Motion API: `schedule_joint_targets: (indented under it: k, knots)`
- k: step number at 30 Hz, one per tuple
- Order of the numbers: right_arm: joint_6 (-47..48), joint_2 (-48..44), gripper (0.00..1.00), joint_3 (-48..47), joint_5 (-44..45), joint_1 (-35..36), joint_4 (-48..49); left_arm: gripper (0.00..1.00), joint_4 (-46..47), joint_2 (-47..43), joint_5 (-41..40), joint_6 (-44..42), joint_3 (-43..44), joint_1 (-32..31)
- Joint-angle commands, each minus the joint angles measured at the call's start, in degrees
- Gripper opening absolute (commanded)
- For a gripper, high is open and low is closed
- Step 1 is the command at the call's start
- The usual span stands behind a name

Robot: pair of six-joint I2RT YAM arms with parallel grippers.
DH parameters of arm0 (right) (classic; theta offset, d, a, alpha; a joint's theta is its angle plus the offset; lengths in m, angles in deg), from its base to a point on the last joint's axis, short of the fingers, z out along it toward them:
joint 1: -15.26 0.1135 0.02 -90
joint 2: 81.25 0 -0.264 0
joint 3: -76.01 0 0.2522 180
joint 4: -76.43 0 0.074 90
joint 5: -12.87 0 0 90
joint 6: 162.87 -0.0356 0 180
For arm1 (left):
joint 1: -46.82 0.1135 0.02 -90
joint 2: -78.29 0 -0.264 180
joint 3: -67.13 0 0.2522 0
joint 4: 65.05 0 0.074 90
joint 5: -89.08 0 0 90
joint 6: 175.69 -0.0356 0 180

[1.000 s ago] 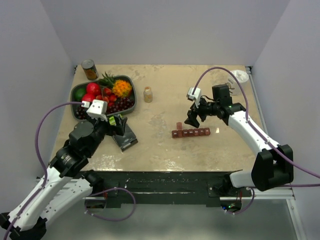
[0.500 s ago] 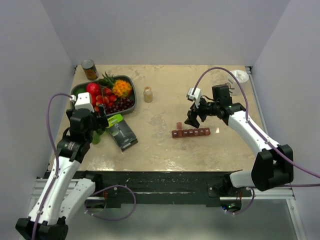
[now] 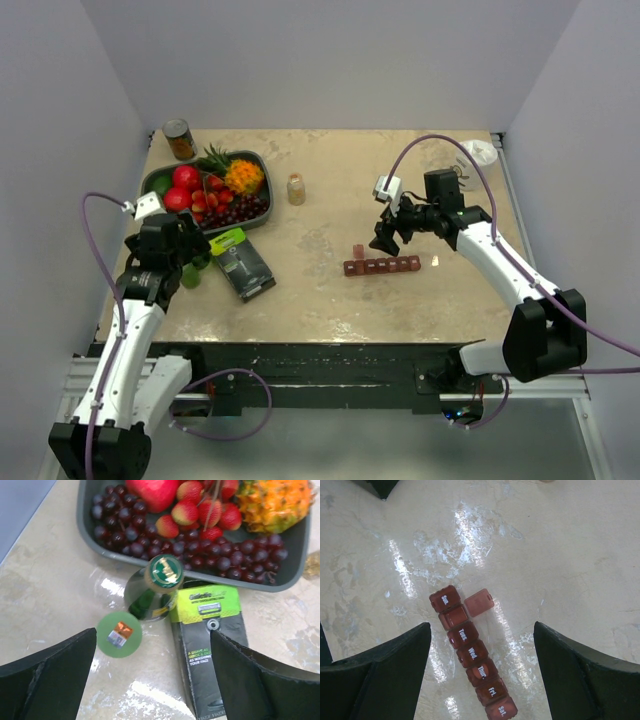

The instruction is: Sort the pills into containers

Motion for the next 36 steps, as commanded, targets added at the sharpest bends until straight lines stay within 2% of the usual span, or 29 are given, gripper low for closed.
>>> schedule_joint_targets:
  k: [1,6,12,16,20,25,28,29,30,31,34,36]
  knots:
    - [0.9,-0.7,0.86,0.1,-1.6,-0.1,-0.1,1.00,-0.9,2.6,-5.0,6.7,-2.5,0.8]
    - [0.9,-1.0,0.86,0.1,-1.5,-0.1,-0.1,0.98,2.9,6.3,-5.3,7.4,-5.3,2.3]
    - [1.1,-0.7,0.86,0.1,-1.5,-0.1,-0.1,0.94,0.5,12.6,-10.7,11.6,-5.6,3.1]
    - [1.1,-0.7,0.86,0.1,-1.5,-0.1,-0.1,0.90,1.5,13.4,-11.5,11.8,-6.5,3.2]
    - [1.1,-0.5,0.86,0.1,-1.5,-0.2,-0.1,0.77,3.8,13.0,-12.1,10.4,-7.1,3.5]
    - [1.1,-0.7,0.87,0.1,-1.6,-0.1,-0.2,0.66,5.8,14.1,-12.7,8.8,-7.1,3.5]
    - [1.1,-0.7,0.87,0.0,-1.6,-0.1,-0.2,0.46,6.2,13.9,-13.4,7.1,-7.2,3.5]
    - [1.1,-0.6,0.87,0.1,-1.5,-0.1,-0.2,0.31,5.9,13.7,-13.7,6.8,-7.0,3.5]
    - [1.1,-0.7,0.87,0.0,-1.5,-0.2,-0.1,0.27,5.4,13.1,-13.8,7.1,-6.9,3.6]
    - [1.1,-0.7,0.87,0.1,-1.5,-0.2,-0.2,0.19,5.4,11.6,-13.6,6.9,-6.9,3.6]
    - [1.1,-0.6,0.87,0.1,-1.6,-0.1,-0.2,0.12,5.0,8.0,-14.0,5.7,-6.3,3.6]
    - [1.1,-0.6,0.87,0.1,-1.6,-0.1,-0.1,0.11,4.1,6.3,-15.8,4.6,-4.4,3.6]
